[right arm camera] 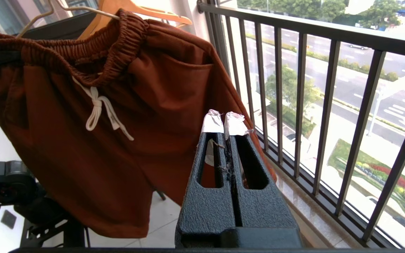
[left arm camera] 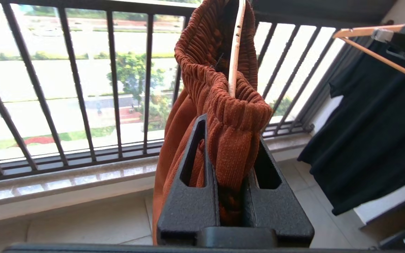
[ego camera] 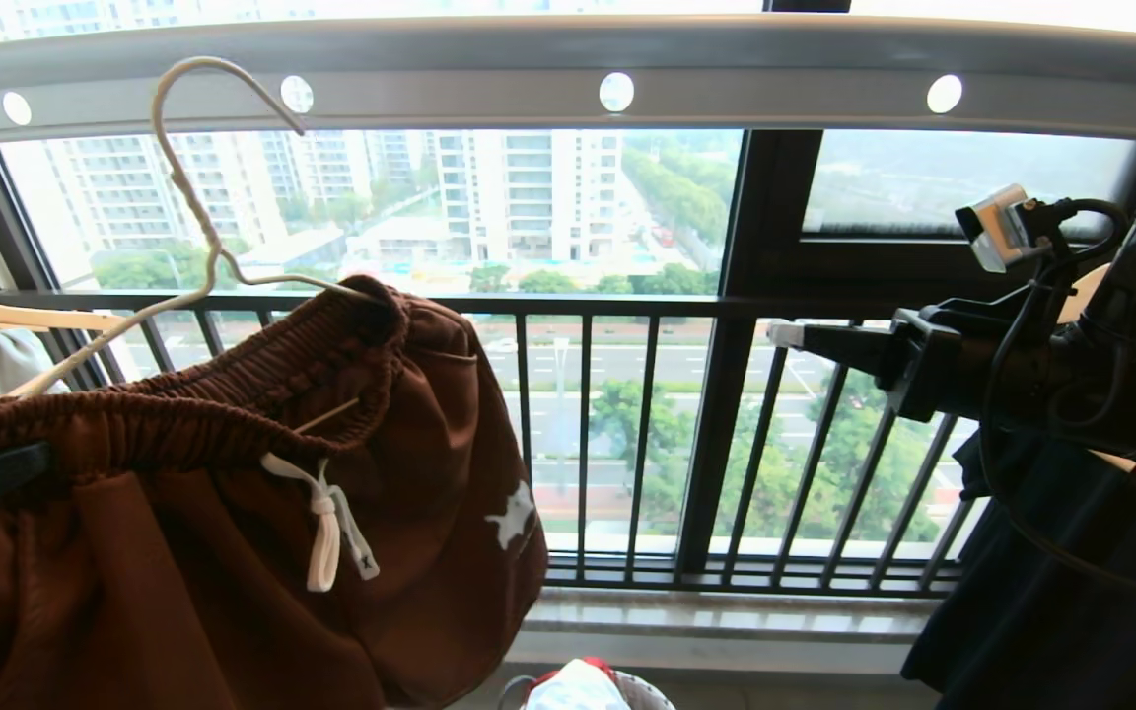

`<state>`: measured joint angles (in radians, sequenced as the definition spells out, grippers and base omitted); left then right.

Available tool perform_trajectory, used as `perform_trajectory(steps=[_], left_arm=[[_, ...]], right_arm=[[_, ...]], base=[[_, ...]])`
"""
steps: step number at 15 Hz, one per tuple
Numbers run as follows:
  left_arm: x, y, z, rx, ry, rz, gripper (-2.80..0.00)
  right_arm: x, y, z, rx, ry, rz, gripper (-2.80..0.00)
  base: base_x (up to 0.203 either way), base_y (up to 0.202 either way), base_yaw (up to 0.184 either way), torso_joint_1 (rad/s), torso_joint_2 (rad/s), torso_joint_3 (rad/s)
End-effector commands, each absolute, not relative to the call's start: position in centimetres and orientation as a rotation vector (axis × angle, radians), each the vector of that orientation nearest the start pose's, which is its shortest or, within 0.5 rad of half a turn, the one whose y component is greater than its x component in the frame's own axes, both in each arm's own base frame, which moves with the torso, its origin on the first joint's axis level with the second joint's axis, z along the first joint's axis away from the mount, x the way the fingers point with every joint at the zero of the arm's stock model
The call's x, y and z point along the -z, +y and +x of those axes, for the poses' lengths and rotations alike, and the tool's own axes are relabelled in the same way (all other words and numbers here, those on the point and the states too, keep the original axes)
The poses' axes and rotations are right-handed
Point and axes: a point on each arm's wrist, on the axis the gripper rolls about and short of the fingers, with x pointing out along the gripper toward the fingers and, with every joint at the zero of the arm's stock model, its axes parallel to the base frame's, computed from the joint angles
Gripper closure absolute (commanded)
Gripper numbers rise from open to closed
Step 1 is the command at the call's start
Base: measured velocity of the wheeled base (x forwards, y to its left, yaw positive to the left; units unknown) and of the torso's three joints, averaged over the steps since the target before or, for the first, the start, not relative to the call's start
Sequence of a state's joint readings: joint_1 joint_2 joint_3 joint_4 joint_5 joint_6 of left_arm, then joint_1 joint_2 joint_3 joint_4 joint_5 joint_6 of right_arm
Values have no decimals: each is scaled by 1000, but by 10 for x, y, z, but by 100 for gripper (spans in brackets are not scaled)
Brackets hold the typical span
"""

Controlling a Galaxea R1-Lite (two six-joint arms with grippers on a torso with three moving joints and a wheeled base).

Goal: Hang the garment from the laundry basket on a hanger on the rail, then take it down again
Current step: Hang the clothes rack on the clothesline

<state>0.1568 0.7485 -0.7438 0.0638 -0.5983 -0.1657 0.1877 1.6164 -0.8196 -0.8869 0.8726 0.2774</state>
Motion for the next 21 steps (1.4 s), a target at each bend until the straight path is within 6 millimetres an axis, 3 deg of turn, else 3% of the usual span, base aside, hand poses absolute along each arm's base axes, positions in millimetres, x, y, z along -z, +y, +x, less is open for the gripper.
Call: perform_trajectory(steps=[1,8,13,16,21], left_arm=[[-271,-4,47,350,69,-190,0],[-268,0,36,98,17,-182,0],[-274,8,52,-138,-33,-175,0],[-269,9,55,-158,-13,-179,0],[-268,13,77,-172,9,-184,0]], right_arm=[[-236,72,274,-1074,56,219,0],[-238,71,272,-1074,51,217,0],[-242,70,269,-1066,49,217,0],[-241,71,270,-1066,54,219,0],[-238,71,272,-1065,62,222,0]], base=[[0,0,0,0,0,0],[0,0,0,0,0,0],[0,0,0,0,0,0],[0,0,0,0,0,0],[0,0,0,0,0,0]])
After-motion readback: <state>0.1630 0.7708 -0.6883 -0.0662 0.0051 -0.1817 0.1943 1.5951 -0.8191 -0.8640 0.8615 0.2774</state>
